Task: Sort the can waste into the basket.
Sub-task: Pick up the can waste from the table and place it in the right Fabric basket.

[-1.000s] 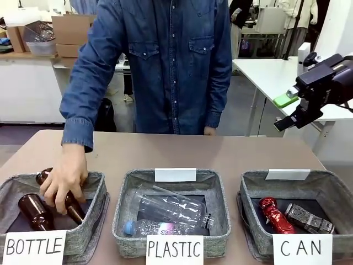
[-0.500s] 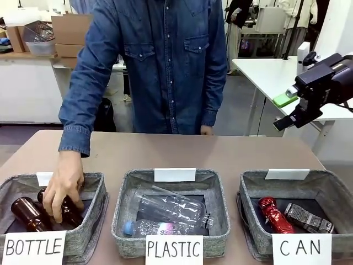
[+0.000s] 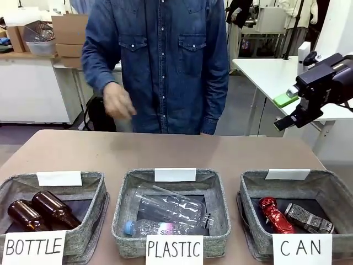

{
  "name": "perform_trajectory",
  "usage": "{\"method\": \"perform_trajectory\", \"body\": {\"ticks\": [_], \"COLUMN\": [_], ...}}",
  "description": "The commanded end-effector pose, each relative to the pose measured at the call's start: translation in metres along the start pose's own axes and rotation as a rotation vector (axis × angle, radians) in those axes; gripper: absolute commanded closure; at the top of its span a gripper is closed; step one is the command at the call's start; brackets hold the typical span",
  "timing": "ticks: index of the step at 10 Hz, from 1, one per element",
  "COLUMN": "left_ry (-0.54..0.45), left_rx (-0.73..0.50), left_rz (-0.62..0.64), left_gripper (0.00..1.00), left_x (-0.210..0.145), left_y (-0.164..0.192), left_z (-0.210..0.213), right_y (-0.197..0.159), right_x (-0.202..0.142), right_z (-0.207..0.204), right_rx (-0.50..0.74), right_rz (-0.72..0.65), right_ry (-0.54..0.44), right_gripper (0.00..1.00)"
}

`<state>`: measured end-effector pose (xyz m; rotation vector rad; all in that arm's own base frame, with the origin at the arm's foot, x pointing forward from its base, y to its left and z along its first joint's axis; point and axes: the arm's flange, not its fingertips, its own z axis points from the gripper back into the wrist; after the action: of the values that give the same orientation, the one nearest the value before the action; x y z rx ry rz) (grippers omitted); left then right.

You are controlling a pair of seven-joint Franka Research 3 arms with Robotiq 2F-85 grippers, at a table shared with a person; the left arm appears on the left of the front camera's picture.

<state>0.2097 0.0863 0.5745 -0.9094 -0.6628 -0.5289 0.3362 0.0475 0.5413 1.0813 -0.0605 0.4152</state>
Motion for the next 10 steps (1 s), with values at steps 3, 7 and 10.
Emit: {"method": "perform_trajectory", "body": {"ticks": [3, 7, 10], "left_ry": [-0.054, -0.114, -0.086], "left_rx": [-0.117, -0.265, -0.133], "left_rz": [0.017, 0.09, 0.076], "left_gripper": [0.0, 0.0, 0.0], "left_x": [0.036, 0.037, 0.044], "left_y": [0.075, 0.124, 0.107], "left_z": [-0.108, -0.18, -0.149], "right_y": [0.0, 0.0, 0.0], "right_x": [0.0, 0.0, 0.0], "right_z": [0.001, 0.001, 0.001], "right_rx": [-0.004, -0.004, -0.004], "right_rz": [0.011, 0.011, 0.011], "right_ry": [0.011, 0.011, 0.011], "right_gripper": [0.0, 0.0, 0.0]}}
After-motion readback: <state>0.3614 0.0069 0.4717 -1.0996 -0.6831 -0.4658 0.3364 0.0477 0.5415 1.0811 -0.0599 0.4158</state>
